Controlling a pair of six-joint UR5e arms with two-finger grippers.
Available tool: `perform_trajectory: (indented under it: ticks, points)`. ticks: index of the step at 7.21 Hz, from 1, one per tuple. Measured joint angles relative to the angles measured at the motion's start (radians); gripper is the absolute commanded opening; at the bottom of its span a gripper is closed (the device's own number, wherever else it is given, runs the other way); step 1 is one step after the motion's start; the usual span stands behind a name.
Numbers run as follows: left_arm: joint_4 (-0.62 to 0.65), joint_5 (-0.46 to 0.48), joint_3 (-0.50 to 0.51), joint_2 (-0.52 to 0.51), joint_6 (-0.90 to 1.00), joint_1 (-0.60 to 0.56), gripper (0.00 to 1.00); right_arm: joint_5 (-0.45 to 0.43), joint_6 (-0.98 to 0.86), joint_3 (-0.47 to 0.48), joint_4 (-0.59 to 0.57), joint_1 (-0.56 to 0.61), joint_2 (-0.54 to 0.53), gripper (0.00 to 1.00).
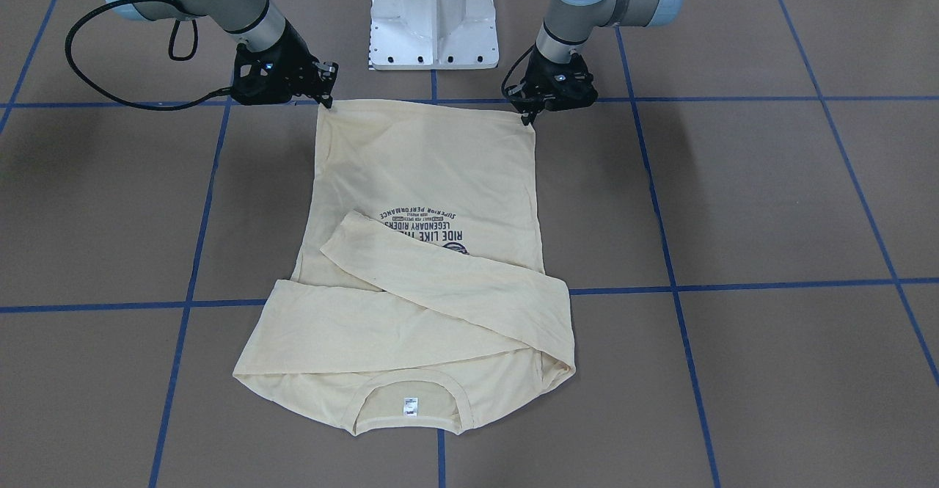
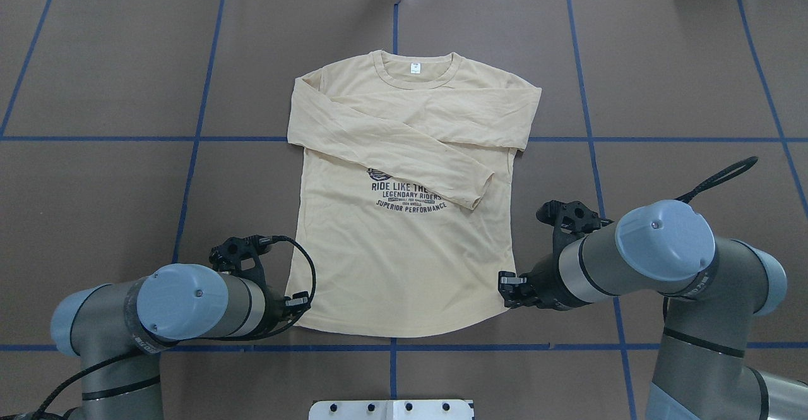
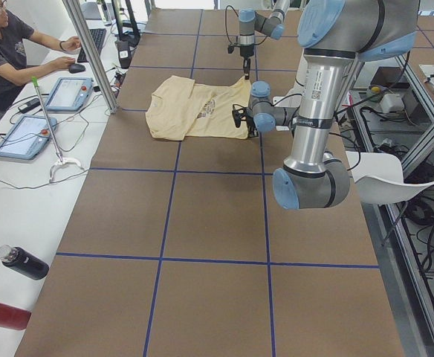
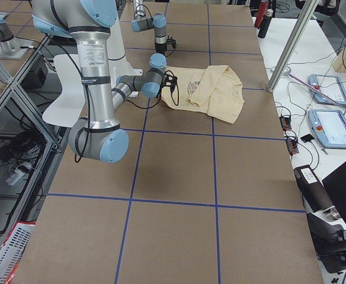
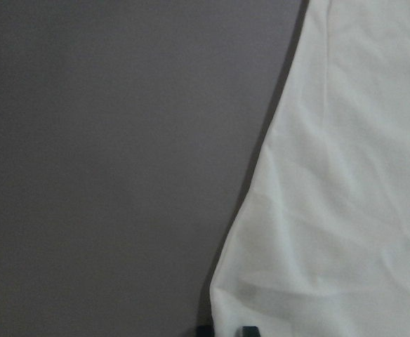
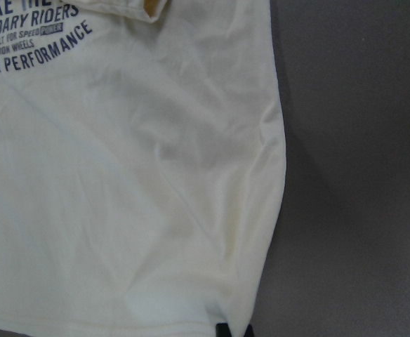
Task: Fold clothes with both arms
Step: 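Grasp the hem corners with both grippers, then lift the hem with both grippers and fold it toward the collar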
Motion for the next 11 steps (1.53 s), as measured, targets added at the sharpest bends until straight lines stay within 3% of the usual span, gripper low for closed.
perform_trajectory:
  ticks: [3, 7, 9, 11]
  points:
    - [0.028, -0.004, -0.044, -0.003, 0.002, -0.01, 0.0, 0.009, -0.001, 0.001, 0.0, 0.004, -0.002, 0.0]
    - [0.186, -0.011, -0.21, 0.012, 0.047, -0.013, 0.0, 0.097, -0.002, 0.06, 0.001, 0.021, -0.044, 0.0]
    - [0.267, -0.029, -0.258, 0.01, 0.058, 0.012, 0.0, 0.227, -0.001, 0.078, 0.001, 0.02, -0.094, 0.0]
    - [0.339, -0.113, -0.301, 0.007, 0.056, 0.052, 0.0, 0.357, 0.006, 0.083, 0.0, 0.008, -0.126, 0.0]
